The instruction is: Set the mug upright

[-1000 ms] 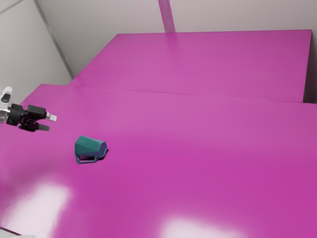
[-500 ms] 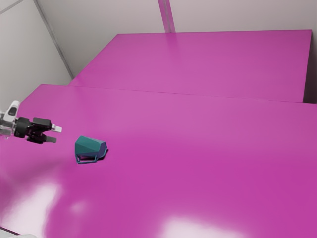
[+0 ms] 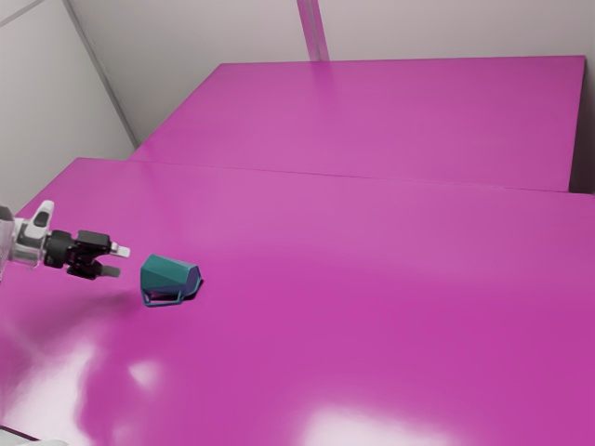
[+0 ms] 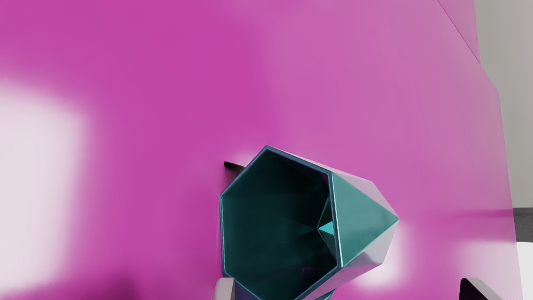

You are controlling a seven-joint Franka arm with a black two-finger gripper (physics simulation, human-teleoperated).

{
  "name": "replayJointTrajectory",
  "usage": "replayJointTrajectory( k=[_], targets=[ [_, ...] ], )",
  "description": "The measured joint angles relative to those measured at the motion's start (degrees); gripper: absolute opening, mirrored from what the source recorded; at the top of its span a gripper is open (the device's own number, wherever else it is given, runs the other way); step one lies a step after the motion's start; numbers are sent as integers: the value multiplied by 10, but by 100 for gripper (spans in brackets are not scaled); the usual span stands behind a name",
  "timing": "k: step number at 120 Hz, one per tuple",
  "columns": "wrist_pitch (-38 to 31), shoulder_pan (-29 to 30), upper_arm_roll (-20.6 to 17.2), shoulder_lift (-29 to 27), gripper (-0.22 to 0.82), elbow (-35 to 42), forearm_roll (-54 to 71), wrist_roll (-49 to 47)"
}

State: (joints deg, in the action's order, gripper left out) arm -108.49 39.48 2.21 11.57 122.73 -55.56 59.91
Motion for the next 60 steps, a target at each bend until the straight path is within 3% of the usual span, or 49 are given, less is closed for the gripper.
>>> replayJointTrajectory(
  k=[60],
  targets=[
    [-14,-31,-5,14,59,0,-6,7]
  ],
)
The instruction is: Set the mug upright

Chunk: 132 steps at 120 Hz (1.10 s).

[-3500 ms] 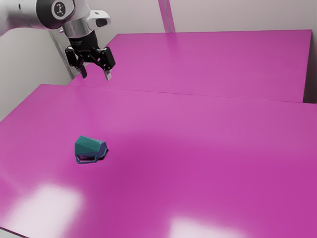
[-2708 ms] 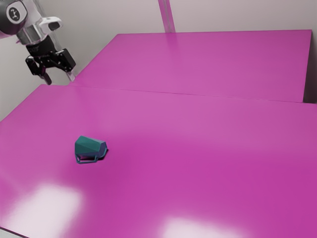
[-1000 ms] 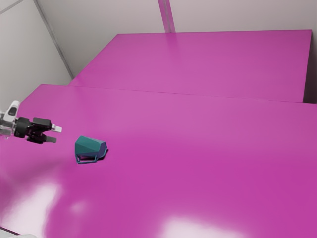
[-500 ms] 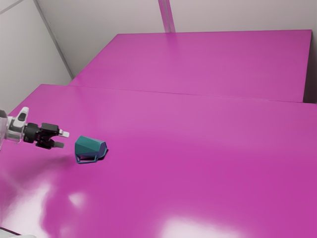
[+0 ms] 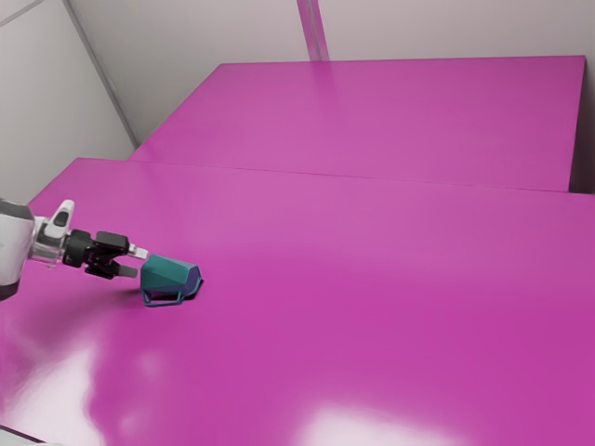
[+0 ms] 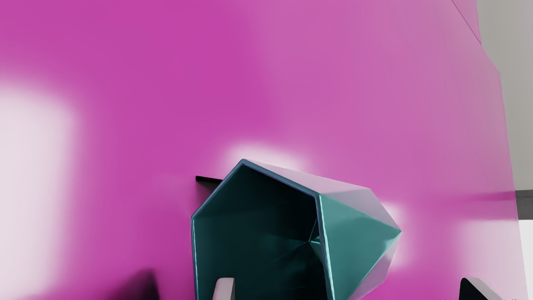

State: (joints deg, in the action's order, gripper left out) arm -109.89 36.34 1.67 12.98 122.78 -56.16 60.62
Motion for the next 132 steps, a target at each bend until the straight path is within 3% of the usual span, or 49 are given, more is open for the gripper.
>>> replayJointTrajectory(
  k=[91,132],
  targets=[
    [-15,-27,-16,21,58,-1,-12,4],
    [-16,-28,-19,20,29,-1,-13,5]
  ],
)
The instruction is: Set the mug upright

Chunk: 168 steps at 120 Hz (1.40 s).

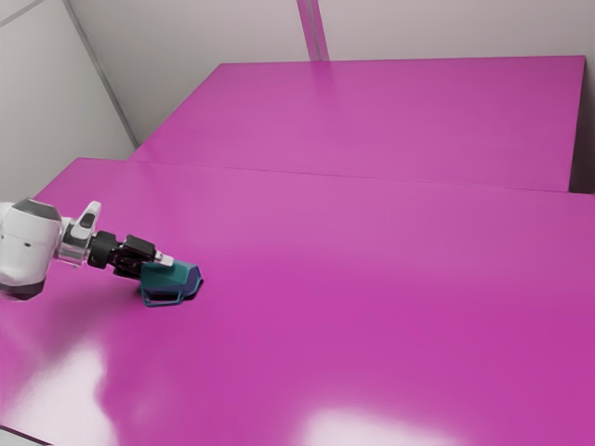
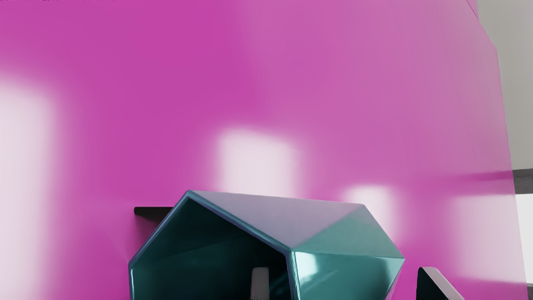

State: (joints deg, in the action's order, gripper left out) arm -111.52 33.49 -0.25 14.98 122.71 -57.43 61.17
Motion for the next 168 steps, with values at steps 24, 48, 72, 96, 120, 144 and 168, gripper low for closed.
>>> replayJointTrajectory(
  k=[24,48,72,96,120,144,168],
  targets=[
    [0,0,-2,-2,13,0,0,0],
    [-1,-3,-7,-8,-3,0,1,0],
    [-1,-13,-11,-24,-11,0,1,0],
    [-2,-35,-12,-60,-14,3,1,-1],
    [-6,-88,-2,-95,-14,5,15,-4],
    [-28,-202,66,-111,-14,5,59,-21],
    [-53,-271,84,-147,-15,6,152,-68]
  ],
)
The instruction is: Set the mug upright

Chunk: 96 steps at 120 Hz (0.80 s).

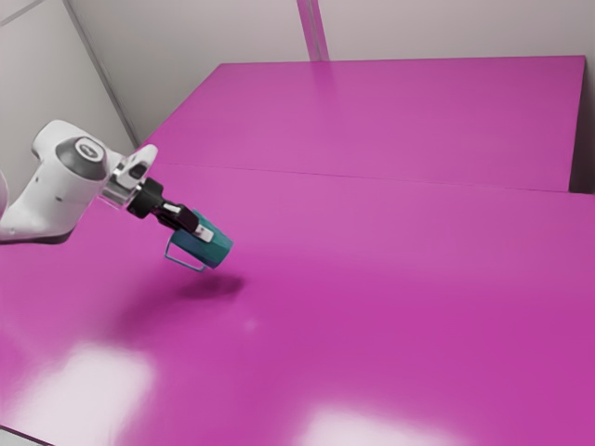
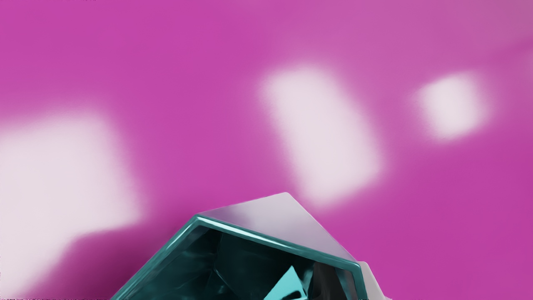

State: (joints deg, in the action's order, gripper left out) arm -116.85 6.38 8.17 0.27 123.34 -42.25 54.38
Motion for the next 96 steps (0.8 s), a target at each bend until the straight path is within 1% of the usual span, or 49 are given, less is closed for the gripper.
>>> replayJointTrajectory(
  k=[22,42,71,96],
  targets=[
    [-10,-45,4,-33,-14,7,100,-63],
    [-14,-52,3,-60,-14,17,181,-131],
    [-28,-89,1,-99,-15,55,275,-240],
    [-56,-102,-3,-105,-15,85,334,-329]
  ],
)
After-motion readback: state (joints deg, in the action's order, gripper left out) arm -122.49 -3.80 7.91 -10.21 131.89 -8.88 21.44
